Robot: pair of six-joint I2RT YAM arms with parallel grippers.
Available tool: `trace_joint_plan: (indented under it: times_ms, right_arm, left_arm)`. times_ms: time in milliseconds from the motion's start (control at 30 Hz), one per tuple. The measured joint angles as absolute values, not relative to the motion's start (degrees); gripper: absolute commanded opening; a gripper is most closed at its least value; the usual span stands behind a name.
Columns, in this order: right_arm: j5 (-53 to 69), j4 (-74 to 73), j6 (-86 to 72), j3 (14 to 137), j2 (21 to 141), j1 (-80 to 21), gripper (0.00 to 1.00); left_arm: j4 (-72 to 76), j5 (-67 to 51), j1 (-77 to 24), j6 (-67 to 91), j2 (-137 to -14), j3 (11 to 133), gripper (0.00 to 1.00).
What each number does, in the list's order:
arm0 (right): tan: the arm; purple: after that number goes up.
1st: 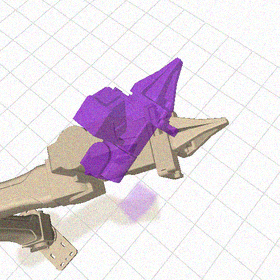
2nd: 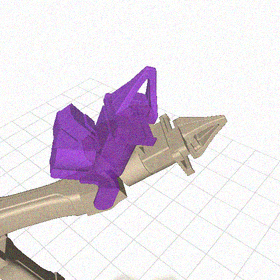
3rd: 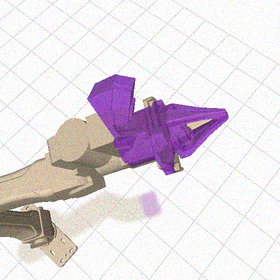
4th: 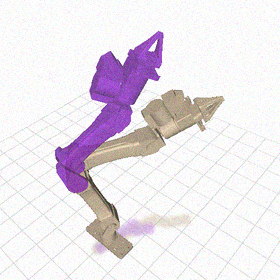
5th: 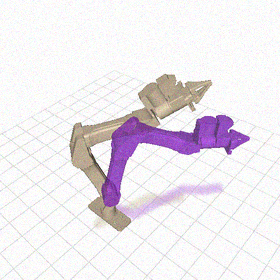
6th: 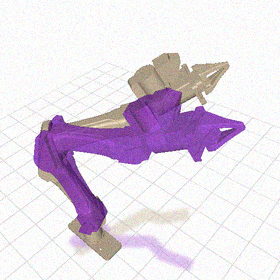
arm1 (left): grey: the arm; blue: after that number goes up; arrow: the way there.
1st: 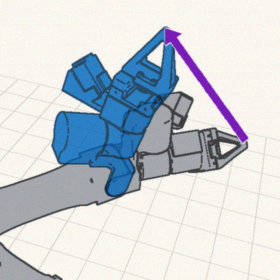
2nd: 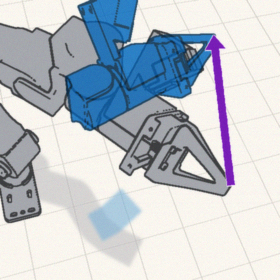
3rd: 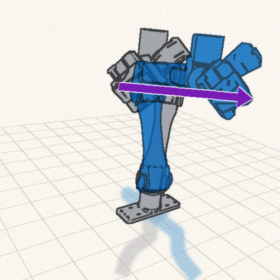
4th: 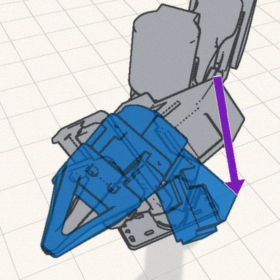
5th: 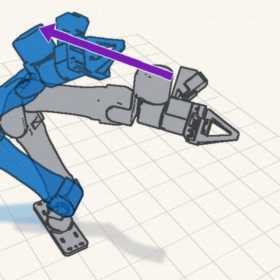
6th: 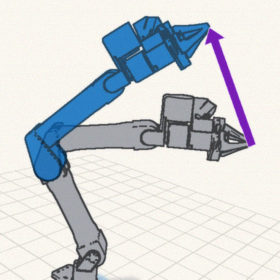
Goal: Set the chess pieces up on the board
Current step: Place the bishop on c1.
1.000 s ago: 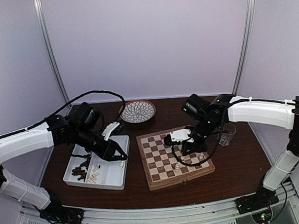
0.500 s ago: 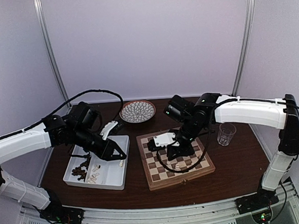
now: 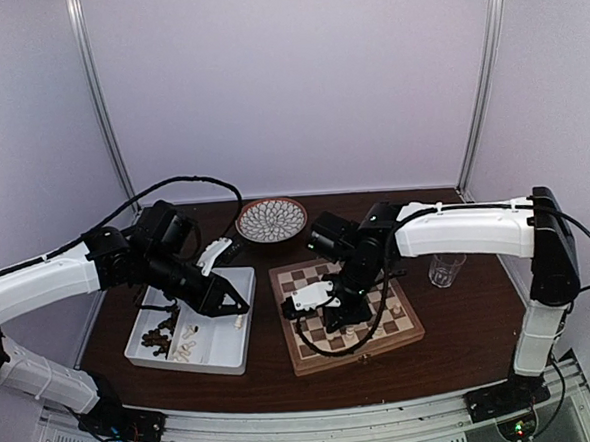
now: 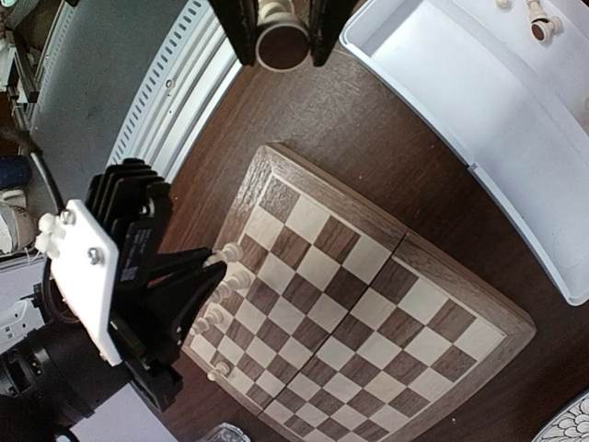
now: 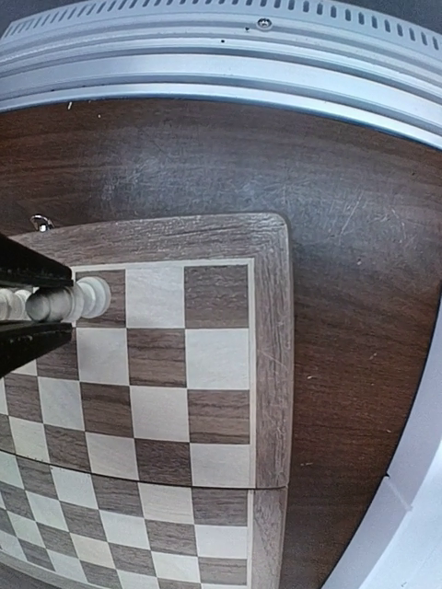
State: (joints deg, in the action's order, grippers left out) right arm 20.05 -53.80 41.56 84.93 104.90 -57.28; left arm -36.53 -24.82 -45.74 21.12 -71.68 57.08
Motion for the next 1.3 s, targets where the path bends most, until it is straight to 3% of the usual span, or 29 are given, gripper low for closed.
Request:
trace_joint_plan:
  times_ms: [1300]
  right_arm:
    - [17.87,-51.57,40.38,82.32,108.12,-57.41,0.09]
  left_arm:
    - [-36.51,-24.45,-45.74,21.15,-71.02,55.79,0.0]
